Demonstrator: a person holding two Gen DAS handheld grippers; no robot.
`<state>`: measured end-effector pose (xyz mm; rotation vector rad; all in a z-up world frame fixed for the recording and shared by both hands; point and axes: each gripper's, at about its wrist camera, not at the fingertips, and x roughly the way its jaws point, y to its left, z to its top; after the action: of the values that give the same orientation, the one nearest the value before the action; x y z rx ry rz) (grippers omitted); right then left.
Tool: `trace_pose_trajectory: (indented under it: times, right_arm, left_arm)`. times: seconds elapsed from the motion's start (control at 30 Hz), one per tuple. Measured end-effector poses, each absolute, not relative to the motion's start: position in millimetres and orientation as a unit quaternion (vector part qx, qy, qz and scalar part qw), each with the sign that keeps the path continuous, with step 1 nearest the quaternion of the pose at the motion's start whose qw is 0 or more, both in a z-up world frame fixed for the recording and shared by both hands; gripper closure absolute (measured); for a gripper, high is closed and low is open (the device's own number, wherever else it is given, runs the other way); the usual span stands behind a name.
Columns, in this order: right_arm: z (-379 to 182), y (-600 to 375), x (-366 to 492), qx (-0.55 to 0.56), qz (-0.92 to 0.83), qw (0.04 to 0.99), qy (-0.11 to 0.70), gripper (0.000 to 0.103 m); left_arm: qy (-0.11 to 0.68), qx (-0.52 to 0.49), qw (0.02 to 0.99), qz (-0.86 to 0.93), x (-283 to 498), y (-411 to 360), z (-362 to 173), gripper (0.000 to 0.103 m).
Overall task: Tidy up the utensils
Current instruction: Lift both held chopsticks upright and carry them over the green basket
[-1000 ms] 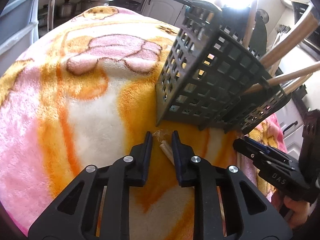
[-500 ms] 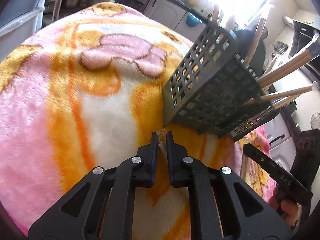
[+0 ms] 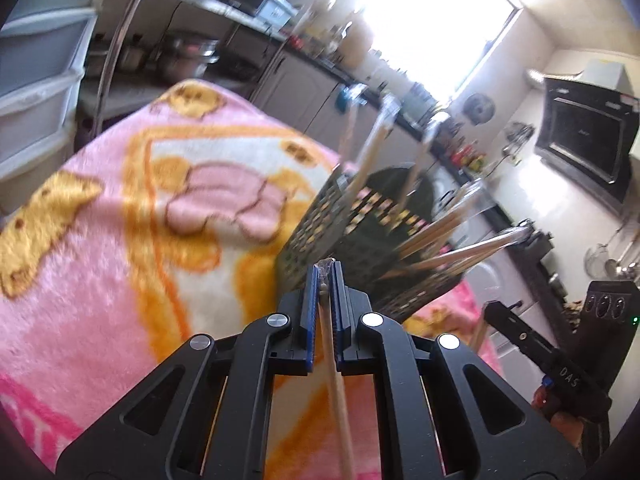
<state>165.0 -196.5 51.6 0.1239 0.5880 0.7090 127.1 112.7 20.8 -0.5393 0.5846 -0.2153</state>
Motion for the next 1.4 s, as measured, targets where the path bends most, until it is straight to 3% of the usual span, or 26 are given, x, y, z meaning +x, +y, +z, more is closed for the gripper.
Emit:
trace_pose_trajectory:
  times: [1.4]
  right_arm:
    - [209.2, -199.2, 150.4, 0.039, 0.345, 0.938, 0.023, 0.098]
  left_arm:
    - [0.078, -0.184, 0.971, -0.13, 149.1, 87.9, 206.4, 0.1]
